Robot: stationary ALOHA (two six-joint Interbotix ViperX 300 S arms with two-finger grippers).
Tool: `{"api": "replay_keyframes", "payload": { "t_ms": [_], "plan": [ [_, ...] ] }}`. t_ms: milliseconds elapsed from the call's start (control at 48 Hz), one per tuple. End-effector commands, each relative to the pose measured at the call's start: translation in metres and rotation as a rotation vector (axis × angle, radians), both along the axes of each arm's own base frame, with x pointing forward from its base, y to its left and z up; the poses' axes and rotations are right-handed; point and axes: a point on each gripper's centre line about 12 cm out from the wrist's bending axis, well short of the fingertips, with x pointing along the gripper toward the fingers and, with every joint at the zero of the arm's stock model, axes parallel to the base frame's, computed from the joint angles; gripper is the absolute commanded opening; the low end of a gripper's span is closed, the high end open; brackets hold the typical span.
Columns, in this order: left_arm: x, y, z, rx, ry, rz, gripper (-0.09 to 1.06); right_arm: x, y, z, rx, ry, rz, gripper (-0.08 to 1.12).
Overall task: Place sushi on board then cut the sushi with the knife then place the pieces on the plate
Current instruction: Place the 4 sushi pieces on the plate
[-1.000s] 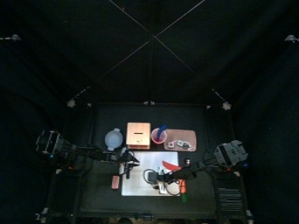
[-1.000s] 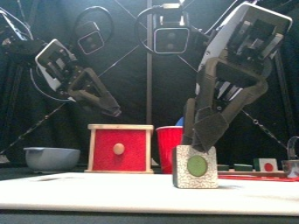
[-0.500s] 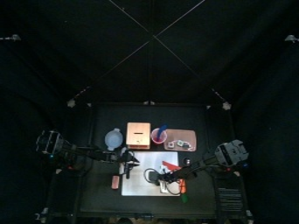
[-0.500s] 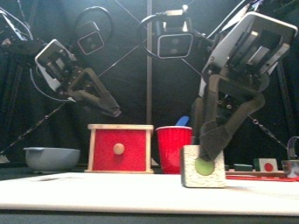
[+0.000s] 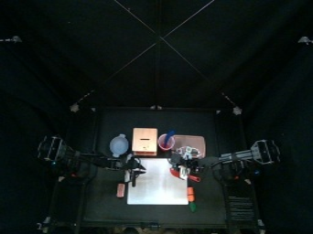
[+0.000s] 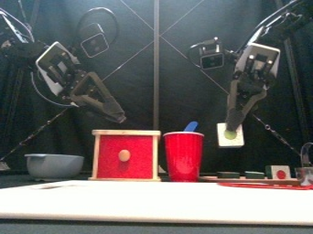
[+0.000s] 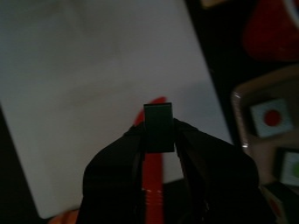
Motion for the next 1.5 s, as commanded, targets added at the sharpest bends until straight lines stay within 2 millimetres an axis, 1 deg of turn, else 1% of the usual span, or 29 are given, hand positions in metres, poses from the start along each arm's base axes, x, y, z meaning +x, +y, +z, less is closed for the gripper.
{"api": "replay_keyframes", "payload": {
  "t_ms": [21,250,333,417,500,542,667,771,896,1021,1188,1354,1500],
  "plan": [
    [0.002,0.000,0.004,-0.002,-0.015,0.001,0.63,-0.015,-0.026,0.015,-0.024,-0.026,-0.081,0.57],
    [0.003,0.001,0.004,-0.001,-0.018,0.005,0.64,-0.041,-0.075,0.014,-0.097,0.000,-0.218,0.57],
    [0.003,0.001,0.004,-0.001,-0.017,0.005,0.63,-0.046,-0.091,0.013,-0.113,0.003,-0.267,0.57],
    [0.003,0.001,0.004,-0.002,-0.017,0.006,0.63,-0.048,-0.103,0.011,-0.122,0.001,-0.301,0.57],
    [0.003,0.001,0.004,-0.002,-0.015,0.006,0.64,-0.045,-0.110,0.008,-0.119,-0.009,-0.315,0.58],
    [0.003,0.001,0.003,-0.002,-0.014,0.006,0.64,-0.044,-0.111,0.007,-0.117,-0.012,-0.314,0.58],
    [0.003,0.001,0.003,-0.002,-0.015,0.006,0.63,-0.040,-0.114,-0.006,-0.104,0.017,-0.316,0.64],
    [0.003,0.001,0.004,-0.002,-0.015,0.006,0.63,-0.037,-0.116,-0.018,-0.104,0.053,-0.309,0.72],
    [0.003,0.001,0.004,-0.003,-0.015,0.005,0.64,-0.036,-0.122,-0.026,-0.104,0.083,-0.317,0.80],
    [0.003,0.000,0.004,-0.005,-0.015,0.005,0.63,-0.035,-0.125,-0.023,-0.113,0.077,-0.319,0.85],
    [0.002,0.001,0.003,-0.001,-0.011,0.006,0.63,-0.035,-0.124,-0.010,-0.122,0.032,-0.322,0.85],
    [-0.001,0.002,0.002,-0.003,-0.007,0.009,0.63,-0.037,-0.118,0.006,-0.119,-0.026,-0.323,0.85],
    [-0.002,0.002,0.002,-0.004,-0.007,0.010,0.63,-0.033,-0.111,0.011,-0.114,-0.053,-0.301,0.85]
  ]
}}
